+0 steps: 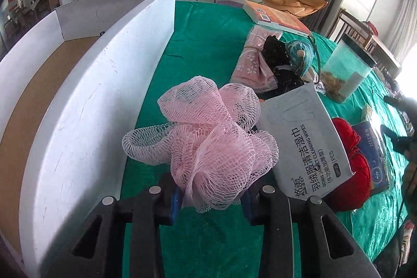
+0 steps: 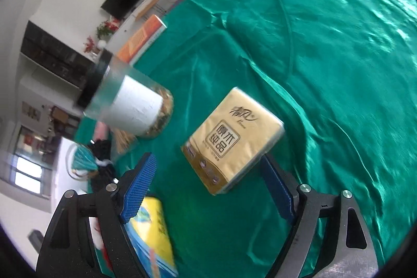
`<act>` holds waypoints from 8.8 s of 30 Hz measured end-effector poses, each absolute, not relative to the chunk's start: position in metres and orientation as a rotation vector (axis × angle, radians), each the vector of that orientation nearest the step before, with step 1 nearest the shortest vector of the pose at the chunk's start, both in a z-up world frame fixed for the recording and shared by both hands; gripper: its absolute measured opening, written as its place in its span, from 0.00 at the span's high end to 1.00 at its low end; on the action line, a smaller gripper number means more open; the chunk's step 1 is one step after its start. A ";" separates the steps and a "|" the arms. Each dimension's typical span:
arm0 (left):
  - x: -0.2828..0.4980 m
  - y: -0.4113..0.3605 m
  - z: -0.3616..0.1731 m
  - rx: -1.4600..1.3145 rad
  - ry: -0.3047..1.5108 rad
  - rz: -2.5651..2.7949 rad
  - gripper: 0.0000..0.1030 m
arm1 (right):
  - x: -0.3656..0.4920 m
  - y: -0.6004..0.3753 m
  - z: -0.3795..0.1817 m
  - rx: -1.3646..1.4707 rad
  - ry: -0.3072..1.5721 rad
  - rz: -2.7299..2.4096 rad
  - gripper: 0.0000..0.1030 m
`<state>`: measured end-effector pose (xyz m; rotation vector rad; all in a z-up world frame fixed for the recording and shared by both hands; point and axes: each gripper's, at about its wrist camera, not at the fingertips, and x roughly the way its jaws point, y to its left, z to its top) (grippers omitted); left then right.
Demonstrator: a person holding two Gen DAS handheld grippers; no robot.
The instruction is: Organize soft objects
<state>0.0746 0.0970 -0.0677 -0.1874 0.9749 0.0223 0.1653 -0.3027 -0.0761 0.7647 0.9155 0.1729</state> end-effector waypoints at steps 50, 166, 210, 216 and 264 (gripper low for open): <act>-0.093 0.341 0.022 -0.368 0.746 0.558 0.00 | 0.045 0.106 0.060 0.013 0.848 0.831 0.27; 0.084 0.033 -0.103 0.036 0.949 -0.093 0.00 | 0.057 -0.235 -0.091 0.156 0.904 -0.282 0.15; 0.085 0.033 -0.103 0.036 0.949 -0.093 0.00 | 0.036 -0.255 -0.068 0.393 0.721 -0.115 0.17; 0.085 0.033 -0.103 0.035 0.949 -0.093 0.00 | 0.034 -0.209 -0.064 0.358 0.807 0.254 0.16; 0.086 0.063 -0.064 -0.267 1.034 -0.009 0.00 | 0.043 -0.230 -0.090 0.185 0.909 -0.230 0.14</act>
